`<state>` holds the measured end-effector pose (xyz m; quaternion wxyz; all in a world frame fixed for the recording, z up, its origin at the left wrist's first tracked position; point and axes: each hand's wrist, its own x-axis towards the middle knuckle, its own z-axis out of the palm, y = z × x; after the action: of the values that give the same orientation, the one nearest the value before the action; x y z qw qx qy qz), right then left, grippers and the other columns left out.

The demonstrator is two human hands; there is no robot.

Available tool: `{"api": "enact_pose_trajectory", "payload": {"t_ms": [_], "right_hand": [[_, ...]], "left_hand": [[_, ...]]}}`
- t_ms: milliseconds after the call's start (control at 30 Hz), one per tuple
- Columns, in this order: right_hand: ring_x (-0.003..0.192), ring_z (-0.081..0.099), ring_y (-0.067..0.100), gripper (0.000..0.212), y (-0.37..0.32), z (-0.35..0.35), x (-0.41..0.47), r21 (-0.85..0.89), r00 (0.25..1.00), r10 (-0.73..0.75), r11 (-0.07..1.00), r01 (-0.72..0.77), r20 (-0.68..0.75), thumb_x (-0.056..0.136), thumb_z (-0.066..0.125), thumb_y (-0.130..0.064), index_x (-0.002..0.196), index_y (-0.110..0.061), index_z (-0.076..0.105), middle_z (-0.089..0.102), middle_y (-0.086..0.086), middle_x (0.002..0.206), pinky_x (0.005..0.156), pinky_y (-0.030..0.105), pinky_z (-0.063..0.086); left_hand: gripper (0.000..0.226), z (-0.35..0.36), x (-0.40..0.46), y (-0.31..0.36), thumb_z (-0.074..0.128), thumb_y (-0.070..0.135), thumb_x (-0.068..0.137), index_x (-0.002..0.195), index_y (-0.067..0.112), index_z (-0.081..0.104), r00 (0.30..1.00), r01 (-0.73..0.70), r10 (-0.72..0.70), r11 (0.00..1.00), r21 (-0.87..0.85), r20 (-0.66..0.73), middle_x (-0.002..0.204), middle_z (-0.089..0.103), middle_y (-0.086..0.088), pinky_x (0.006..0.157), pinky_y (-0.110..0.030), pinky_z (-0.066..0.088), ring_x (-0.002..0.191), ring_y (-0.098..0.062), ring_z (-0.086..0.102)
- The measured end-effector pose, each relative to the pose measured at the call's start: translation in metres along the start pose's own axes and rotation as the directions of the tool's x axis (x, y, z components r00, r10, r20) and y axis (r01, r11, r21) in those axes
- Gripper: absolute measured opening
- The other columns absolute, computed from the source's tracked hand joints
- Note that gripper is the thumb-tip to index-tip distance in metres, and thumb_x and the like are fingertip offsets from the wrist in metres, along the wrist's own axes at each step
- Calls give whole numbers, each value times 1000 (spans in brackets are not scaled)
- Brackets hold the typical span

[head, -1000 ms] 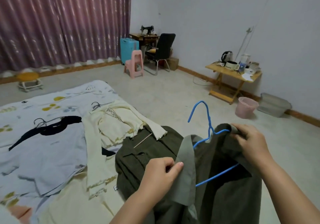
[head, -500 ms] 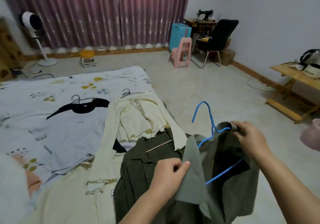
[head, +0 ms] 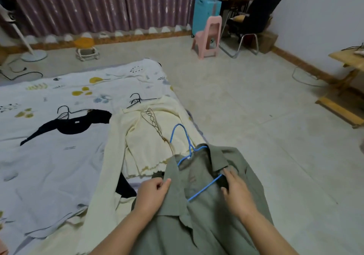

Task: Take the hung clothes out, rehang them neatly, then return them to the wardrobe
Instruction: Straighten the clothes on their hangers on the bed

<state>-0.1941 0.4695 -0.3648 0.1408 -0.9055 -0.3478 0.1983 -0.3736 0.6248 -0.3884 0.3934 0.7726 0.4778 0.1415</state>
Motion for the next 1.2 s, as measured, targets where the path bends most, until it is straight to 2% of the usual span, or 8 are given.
{"api": "enact_pose_trajectory", "payload": {"t_ms": [200, 267, 333, 433, 667, 867, 1033, 1200], "right_hand": [[138, 27, 20, 53, -16, 58, 30, -109, 990, 3, 994, 13, 139, 96, 42, -25, 146, -23, 24, 21, 3, 153, 111, 27, 24], [136, 30, 19, 51, -19, 68, 34, -141, 986, -1, 990, 25, 169, 96, 41, -25, 145, -21, 27, 23, 1, 152, 110, 26, 26], [137, 29, 18, 49, -22, 72, 37, -168, 980, 4, 985, 30, 200, 96, 40, -25, 143, -19, 29, 23, 2, 152, 110, 26, 27], [139, 24, 18, 47, -33, 72, 37, -187, 969, 12, 982, 36, 248, 95, 41, -24, 141, -19, 31, 21, 5, 152, 111, 26, 25], [134, 28, 22, 42, -72, 47, 20, -333, 953, -58, 929, 160, 296, 92, 43, -13, 134, -17, 39, 30, 9, 144, 106, 32, 29], [127, 36, 25, 37, -98, 14, -32, -392, 947, -144, 884, 253, 287, 92, 46, -17, 129, -14, 43, 41, 10, 134, 101, 36, 33], [128, 37, 26, 39, -117, -2, -94, -268, 926, -223, 913, 307, 304, 94, 44, -24, 133, -16, 42, 42, 9, 135, 101, 34, 35], [130, 35, 27, 42, -140, 3, -160, -260, 877, -311, 871, 417, 366, 96, 43, -27, 136, -16, 40, 40, 9, 139, 102, 35, 34]], "left_hand": [[45, 20, 60, -62, 48, 37, 93, 56, 15, 37, 968, 198, -231, 945, 261, 103, 68, 55, -9, 62, -32, 30, 83, -29, 59], [30, 23, 65, -72, 50, 35, 92, 73, 11, 52, 936, 256, -316, 913, 316, 155, 92, 64, -13, 71, -31, 39, 95, -29, 60], [27, 23, 67, -74, 52, 29, 89, 101, 6, 56, 915, 279, -358, 894, 352, 184, 111, 59, -15, 84, -33, 44, 105, -32, 56], [38, 17, 70, -65, 49, 27, 88, 122, 10, 49, 915, 188, -328, 863, 468, 237, 124, 49, -15, 94, -35, 43, 116, -31, 49], [36, -9, 51, -14, 50, 29, 89, 123, 15, 50, 894, 34, -211, 912, 408, 395, 126, 53, -6, 89, -27, 40, 115, -21, 51], [37, -57, -15, 13, 47, 39, 90, 122, 21, 48, 944, -76, -111, 842, 534, 310, 125, 52, -2, 89, -31, 40, 114, -23, 50], [44, -101, -91, 14, 48, 42, 89, 129, 22, 44, 963, -11, -128, 860, 510, 236, 129, 49, -4, 91, -31, 42, 117, -24, 48], [51, -142, -176, -4, 49, 47, 89, 131, 21, 42, 974, 115, -196, 863, 492, 117, 131, 48, -3, 91, -32, 42, 117, -22, 49]]}}
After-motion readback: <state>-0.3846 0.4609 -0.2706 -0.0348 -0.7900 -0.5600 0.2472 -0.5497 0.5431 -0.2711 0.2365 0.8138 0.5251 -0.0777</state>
